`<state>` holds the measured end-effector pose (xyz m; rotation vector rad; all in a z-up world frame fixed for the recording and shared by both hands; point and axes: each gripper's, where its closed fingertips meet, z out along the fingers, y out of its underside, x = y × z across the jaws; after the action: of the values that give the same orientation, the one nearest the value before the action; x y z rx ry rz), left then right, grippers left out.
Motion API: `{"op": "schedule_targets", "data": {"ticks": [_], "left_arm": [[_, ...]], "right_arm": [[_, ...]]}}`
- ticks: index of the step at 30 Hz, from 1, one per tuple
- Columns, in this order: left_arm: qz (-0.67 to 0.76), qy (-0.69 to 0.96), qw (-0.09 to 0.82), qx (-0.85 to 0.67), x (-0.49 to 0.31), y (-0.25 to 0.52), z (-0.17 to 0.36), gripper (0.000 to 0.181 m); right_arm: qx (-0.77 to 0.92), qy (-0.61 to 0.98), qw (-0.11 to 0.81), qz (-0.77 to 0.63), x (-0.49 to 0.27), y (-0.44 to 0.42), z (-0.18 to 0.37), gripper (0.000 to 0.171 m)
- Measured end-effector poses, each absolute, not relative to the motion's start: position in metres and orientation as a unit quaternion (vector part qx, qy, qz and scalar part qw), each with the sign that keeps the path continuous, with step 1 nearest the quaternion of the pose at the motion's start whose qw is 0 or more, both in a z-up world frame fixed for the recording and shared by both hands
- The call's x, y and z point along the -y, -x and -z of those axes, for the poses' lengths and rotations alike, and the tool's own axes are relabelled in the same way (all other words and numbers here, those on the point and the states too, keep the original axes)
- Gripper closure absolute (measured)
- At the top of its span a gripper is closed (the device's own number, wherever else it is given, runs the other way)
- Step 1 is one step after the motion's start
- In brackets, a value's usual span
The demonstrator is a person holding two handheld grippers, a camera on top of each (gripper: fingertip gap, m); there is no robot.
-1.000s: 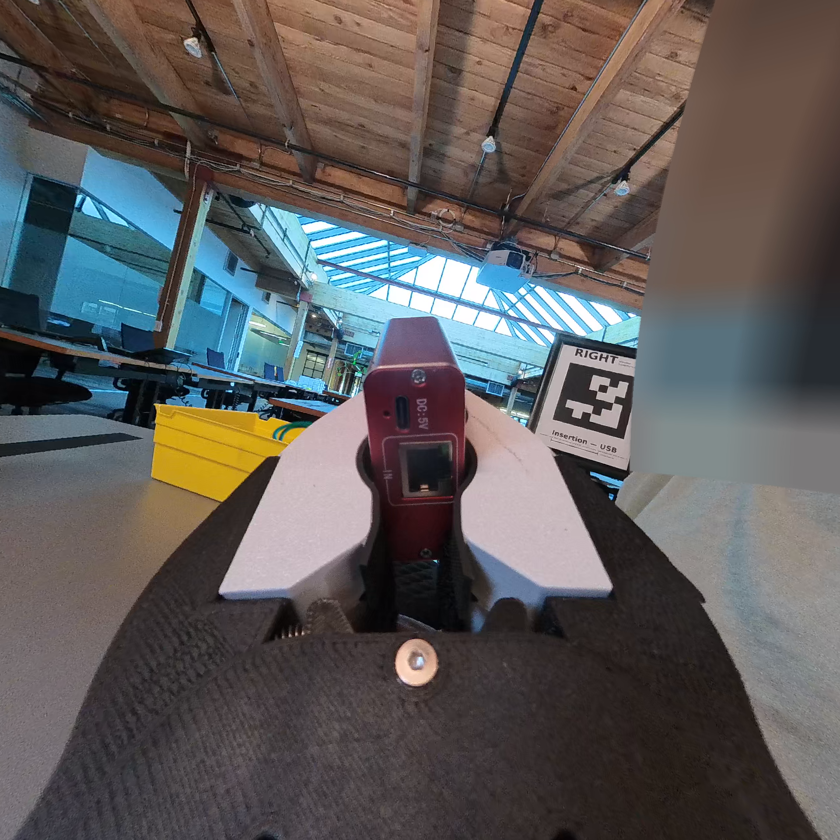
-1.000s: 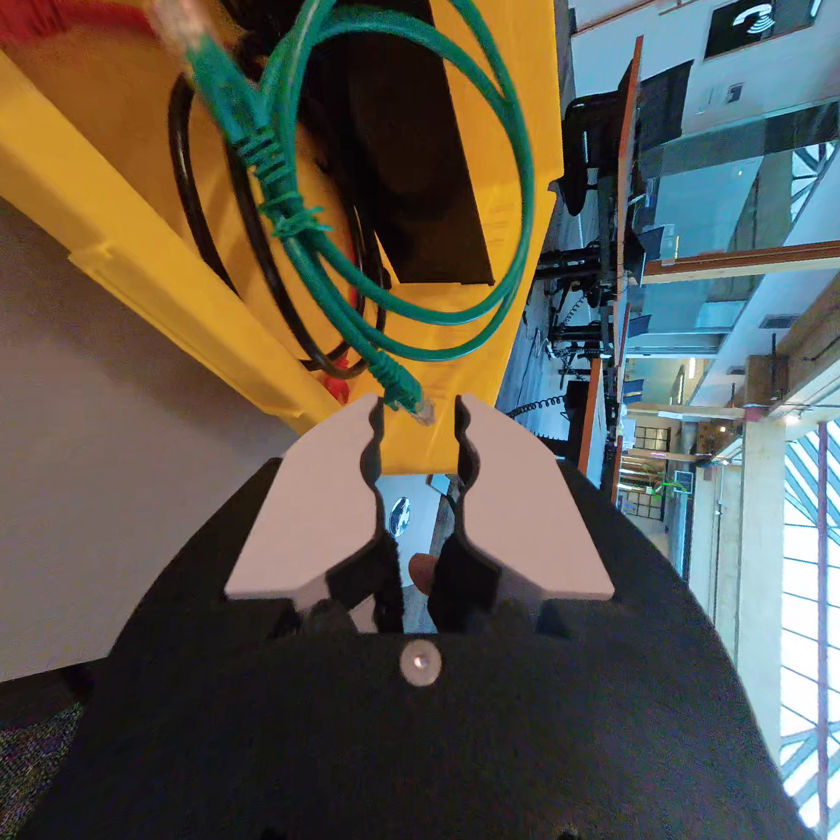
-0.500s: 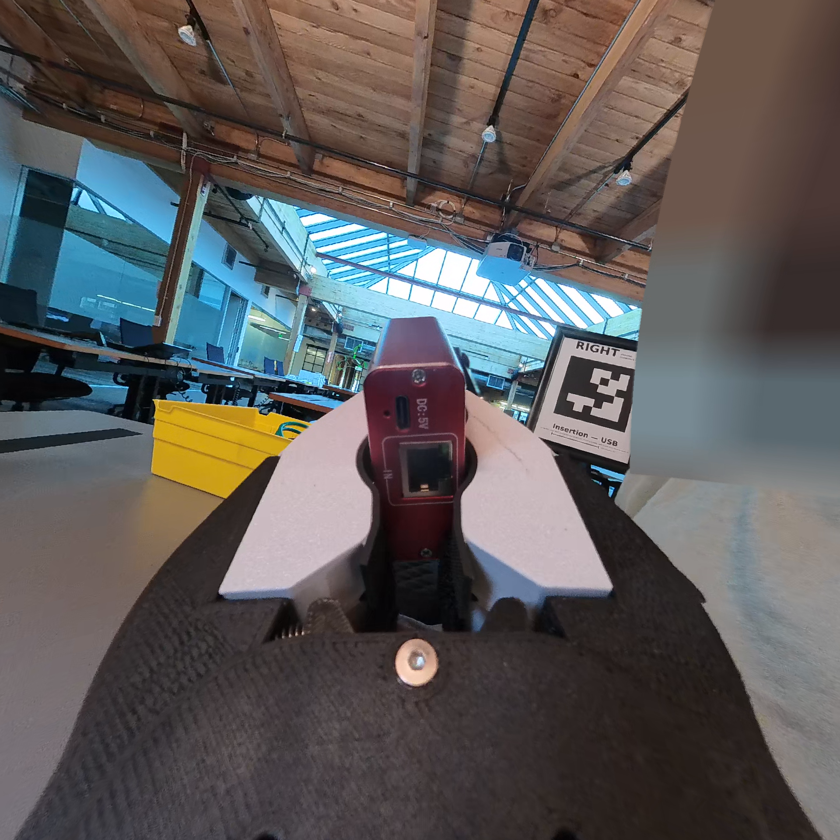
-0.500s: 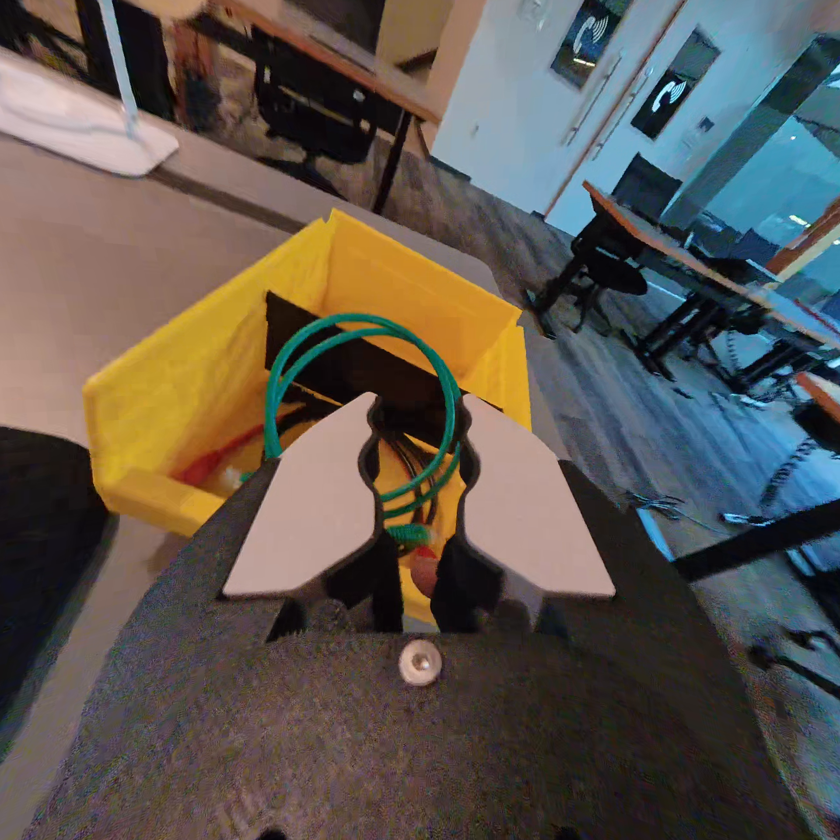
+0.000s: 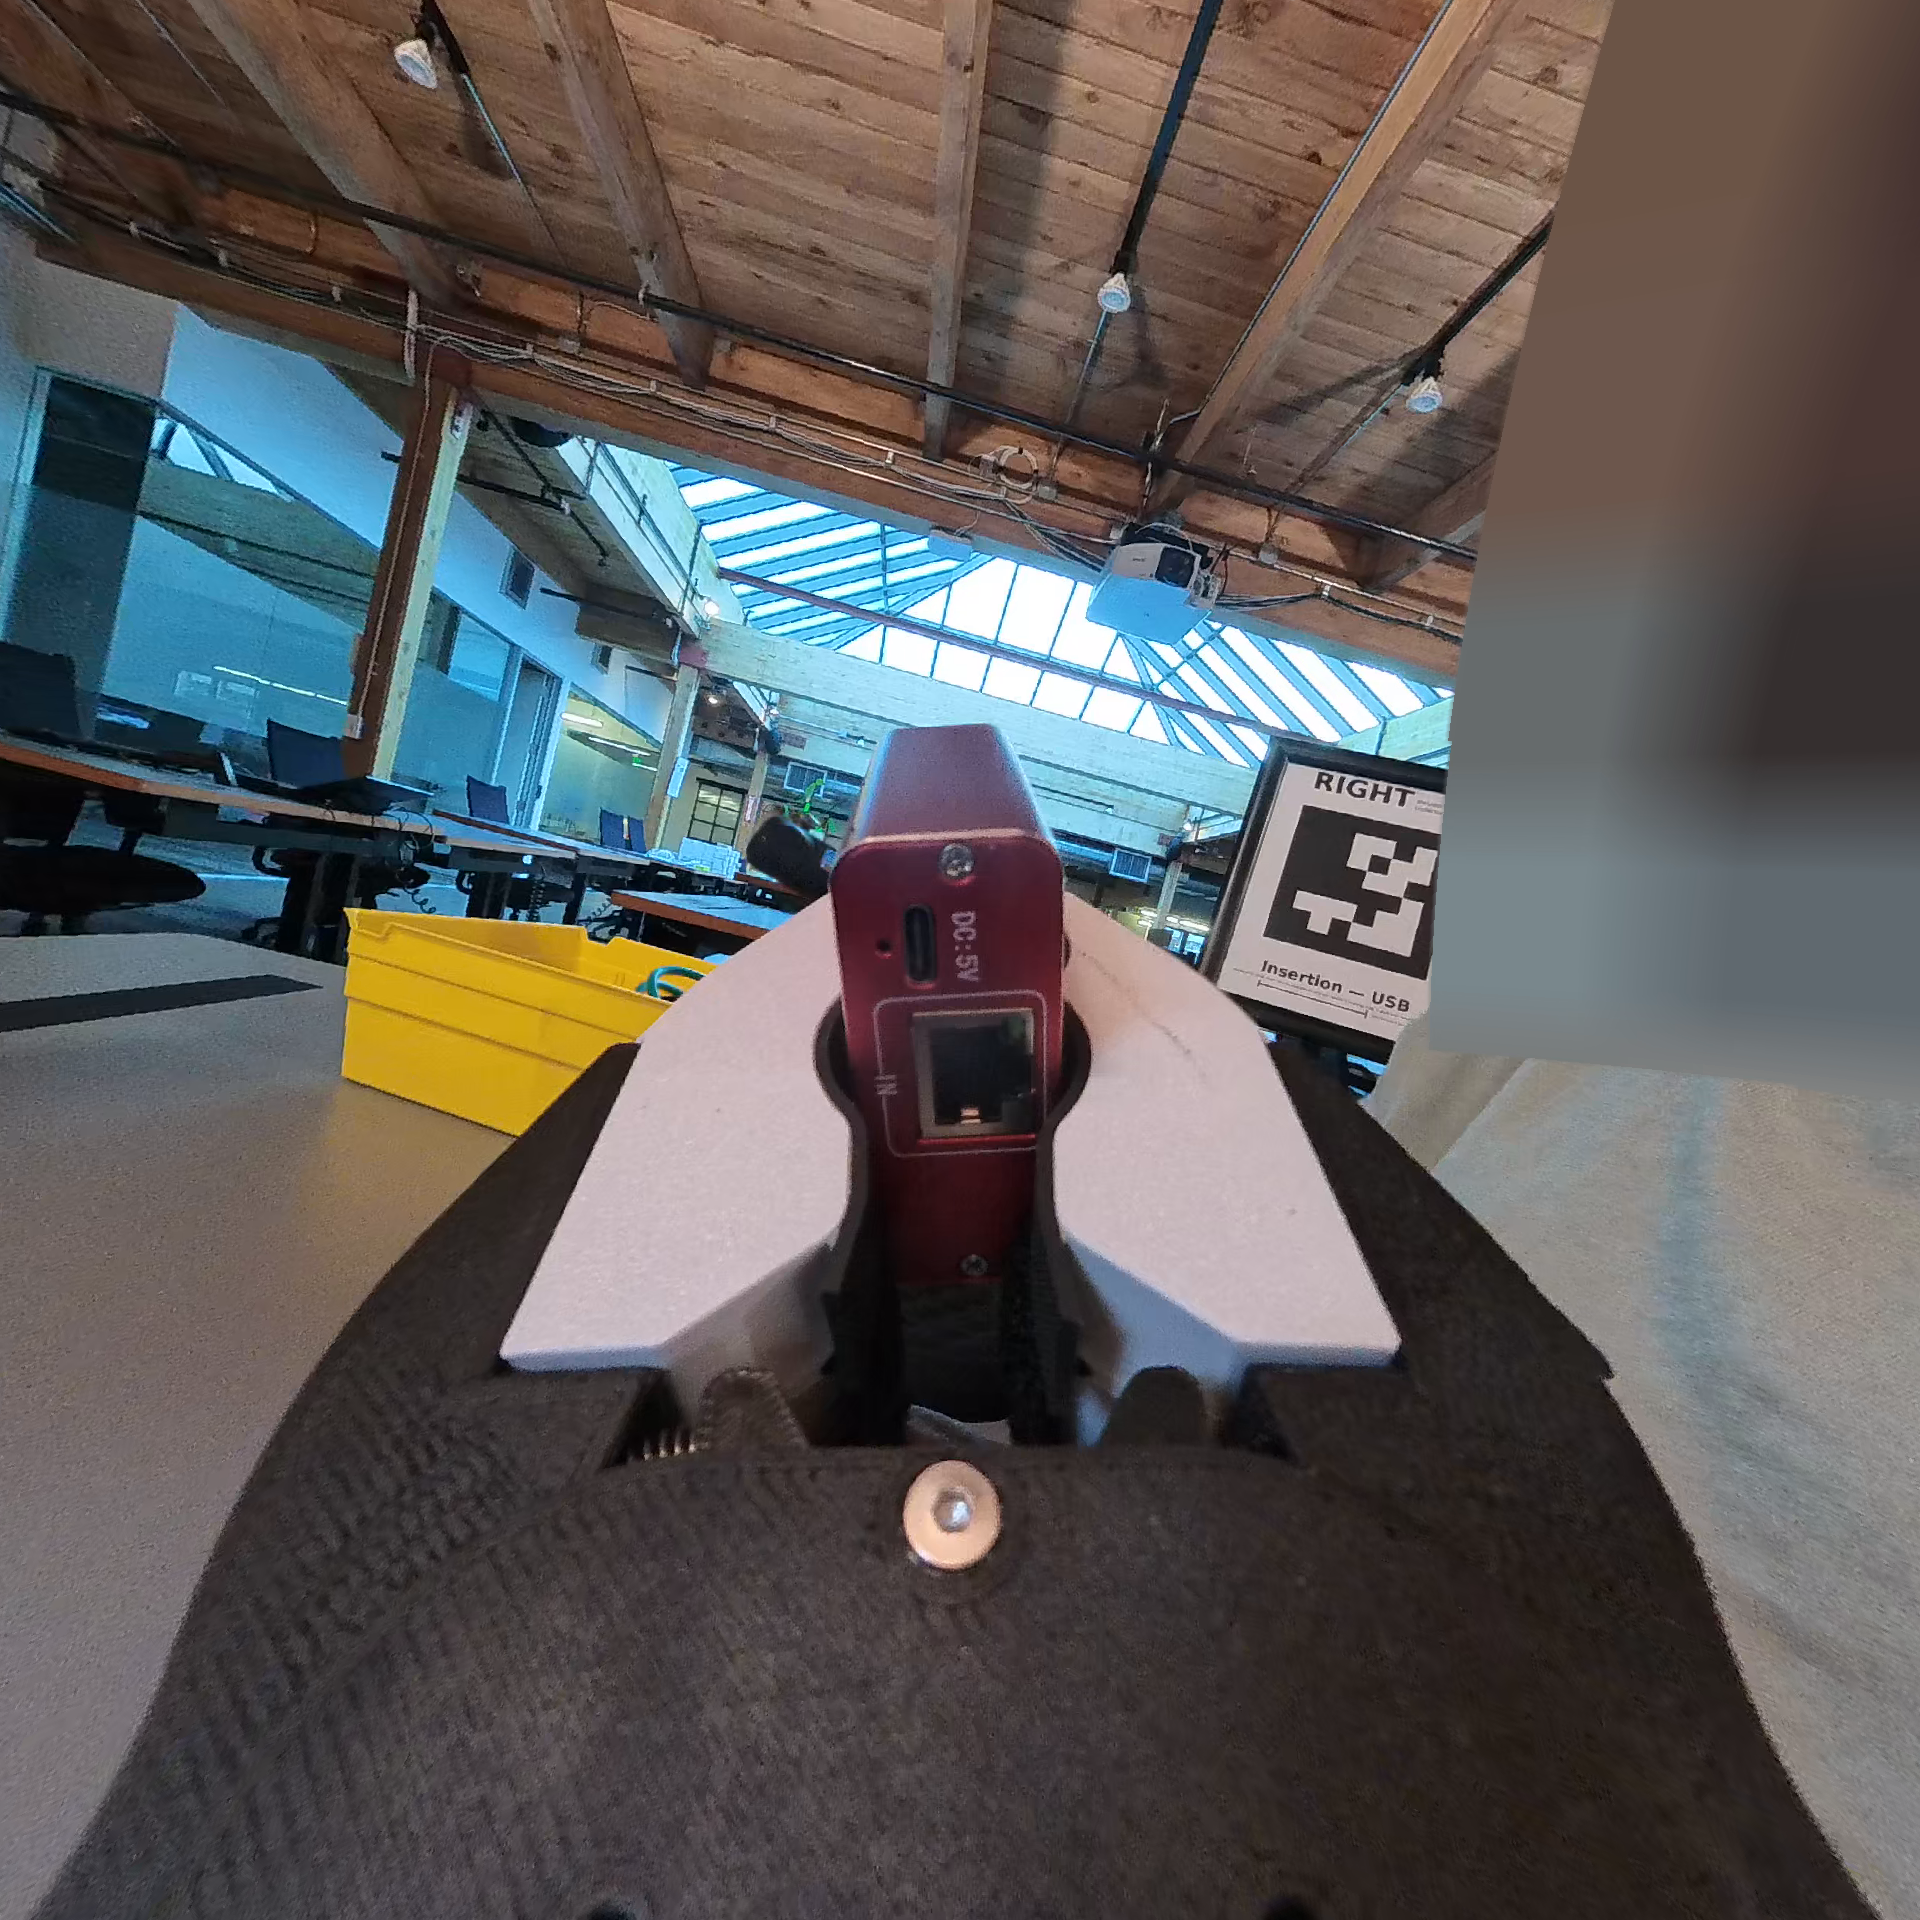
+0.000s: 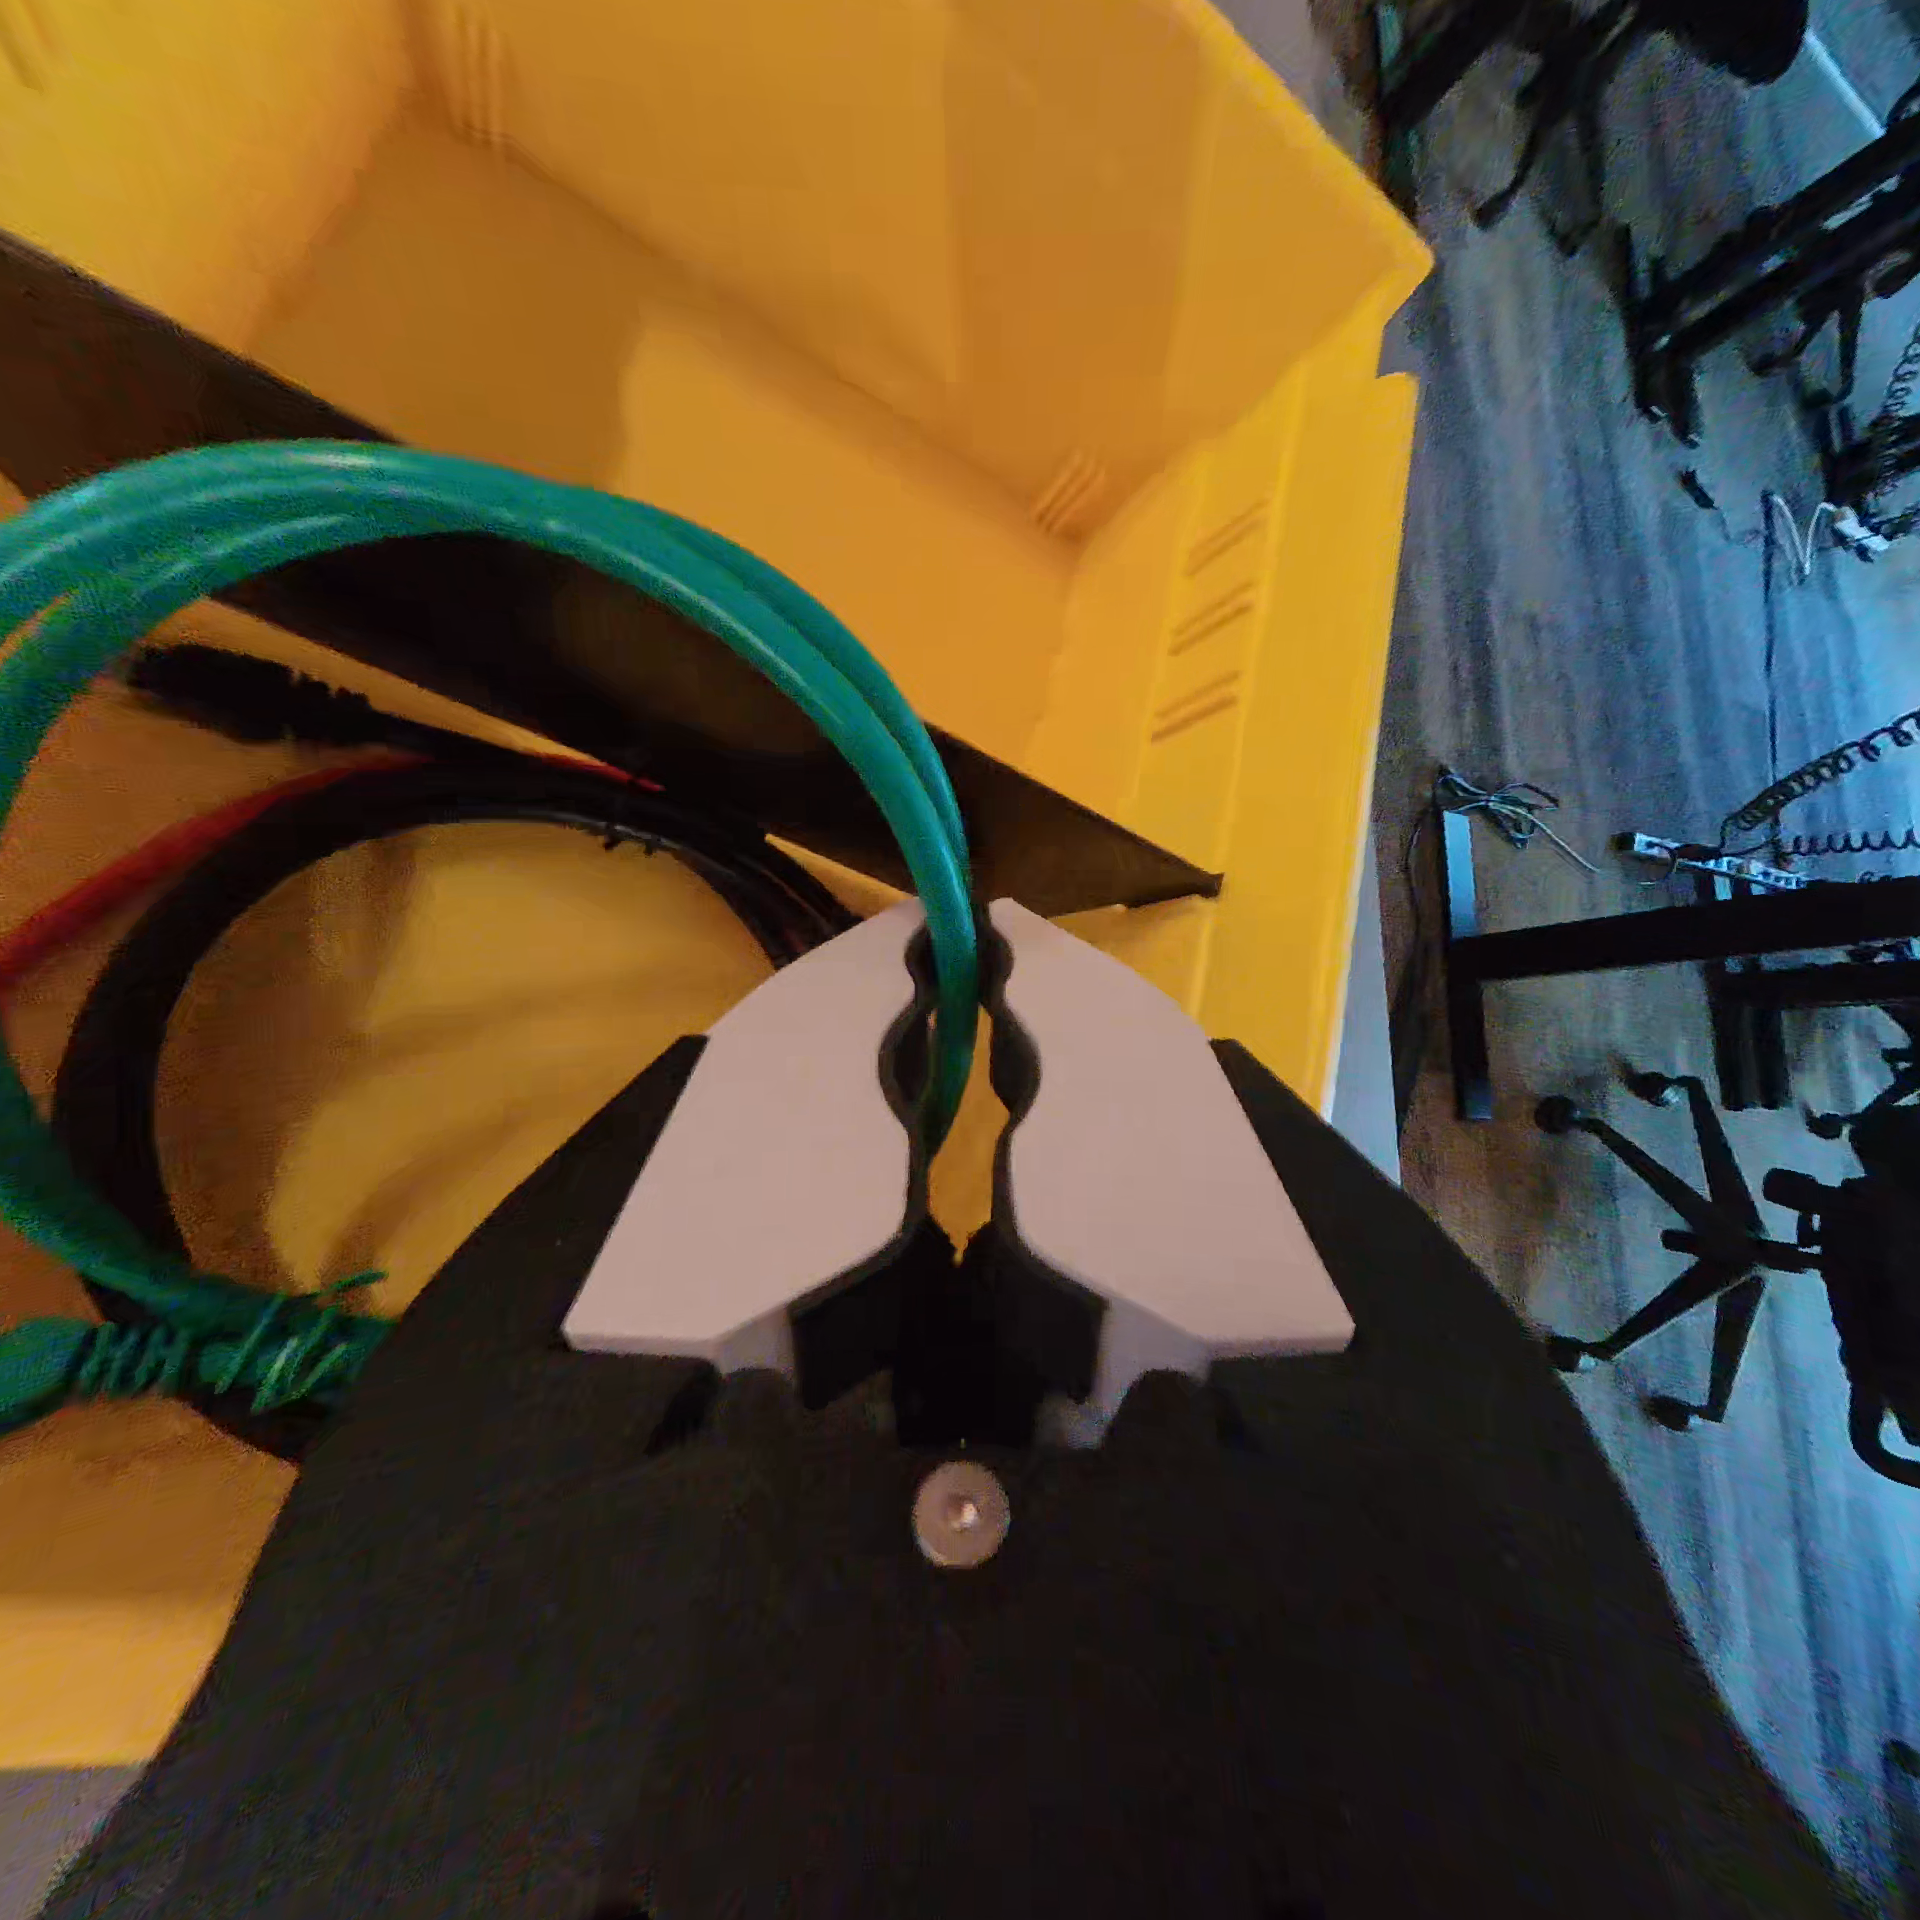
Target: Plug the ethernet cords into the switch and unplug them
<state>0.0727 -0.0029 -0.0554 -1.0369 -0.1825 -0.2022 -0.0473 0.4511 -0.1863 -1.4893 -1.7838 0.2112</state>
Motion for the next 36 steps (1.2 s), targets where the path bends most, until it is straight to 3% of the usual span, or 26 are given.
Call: {"op": "schedule_targets", "data": {"ticks": [8, 14, 18, 22, 27, 36], "left_arm": [[0.091, 0.503, 0.855, 0.084, 0.000, -0.074, 0.058, 0.152], [0.090, 0.506, 0.853, 0.086, -0.001, -0.073, 0.059, 0.152], [0.090, 0.507, 0.853, 0.084, -0.001, -0.074, 0.058, 0.152], [0.090, 0.507, 0.853, 0.083, -0.001, -0.075, 0.058, 0.152], [0.089, 0.506, 0.854, 0.085, -0.001, -0.074, 0.058, 0.152], [0.090, 0.507, 0.853, 0.083, -0.001, -0.075, 0.058, 0.152]], "right_arm": [[0.745, 0.560, 0.363, 0.000, -0.453, 0.036, 0.212, 0.163], [0.741, 0.585, 0.328, -0.020, -0.437, 0.018, 0.199, 0.122], [0.720, 0.563, 0.400, -0.068, -0.421, 0.023, 0.158, 0.122], [0.650, 0.551, 0.463, -0.242, -0.392, 0.058, 0.123, 0.132], [0.625, 0.611, 0.416, -0.249, -0.392, 0.077, 0.160, 0.113], [0.626, 0.629, 0.405, -0.220, -0.395, 0.076, 0.175, 0.115]]}}
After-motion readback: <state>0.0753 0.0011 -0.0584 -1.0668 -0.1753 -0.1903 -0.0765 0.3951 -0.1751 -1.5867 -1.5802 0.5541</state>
